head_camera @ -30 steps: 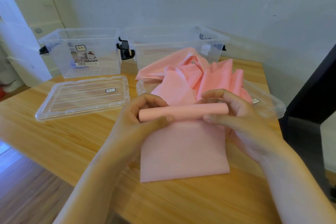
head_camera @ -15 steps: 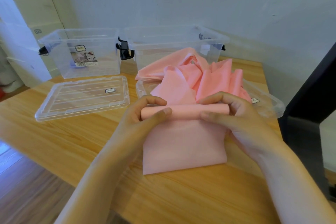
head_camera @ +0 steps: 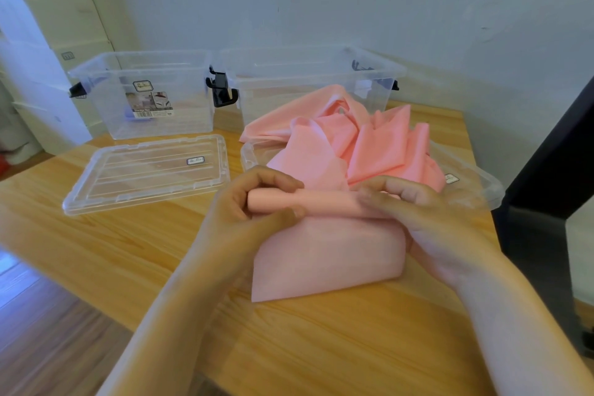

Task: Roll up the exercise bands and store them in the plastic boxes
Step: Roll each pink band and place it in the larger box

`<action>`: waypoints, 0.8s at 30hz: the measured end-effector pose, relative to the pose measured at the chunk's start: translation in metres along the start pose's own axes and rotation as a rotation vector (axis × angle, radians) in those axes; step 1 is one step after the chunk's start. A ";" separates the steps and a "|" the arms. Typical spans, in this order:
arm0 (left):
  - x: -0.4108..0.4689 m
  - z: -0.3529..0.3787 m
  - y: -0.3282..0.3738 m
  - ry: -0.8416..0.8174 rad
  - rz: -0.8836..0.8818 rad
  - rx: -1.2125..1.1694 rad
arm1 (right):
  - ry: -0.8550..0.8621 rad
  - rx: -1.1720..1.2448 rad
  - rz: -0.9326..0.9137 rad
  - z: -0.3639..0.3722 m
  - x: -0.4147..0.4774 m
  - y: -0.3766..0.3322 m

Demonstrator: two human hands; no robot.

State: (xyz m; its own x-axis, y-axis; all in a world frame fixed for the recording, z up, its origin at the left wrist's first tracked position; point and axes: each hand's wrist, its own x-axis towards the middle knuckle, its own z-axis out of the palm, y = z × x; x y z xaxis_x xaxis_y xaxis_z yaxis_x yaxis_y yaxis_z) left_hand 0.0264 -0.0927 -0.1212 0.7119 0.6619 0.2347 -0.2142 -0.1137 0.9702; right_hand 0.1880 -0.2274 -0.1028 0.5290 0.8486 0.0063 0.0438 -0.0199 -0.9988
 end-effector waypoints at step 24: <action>-0.001 0.002 0.000 0.022 -0.079 -0.031 | 0.015 0.019 -0.026 -0.002 0.002 0.001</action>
State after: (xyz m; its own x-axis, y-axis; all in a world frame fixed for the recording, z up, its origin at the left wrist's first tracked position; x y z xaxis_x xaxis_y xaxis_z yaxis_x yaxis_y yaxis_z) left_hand 0.0273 -0.0946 -0.1218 0.7124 0.6842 0.1560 -0.1786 -0.0381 0.9832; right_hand 0.1910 -0.2267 -0.1035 0.5407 0.8406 0.0324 0.0419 0.0116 -0.9991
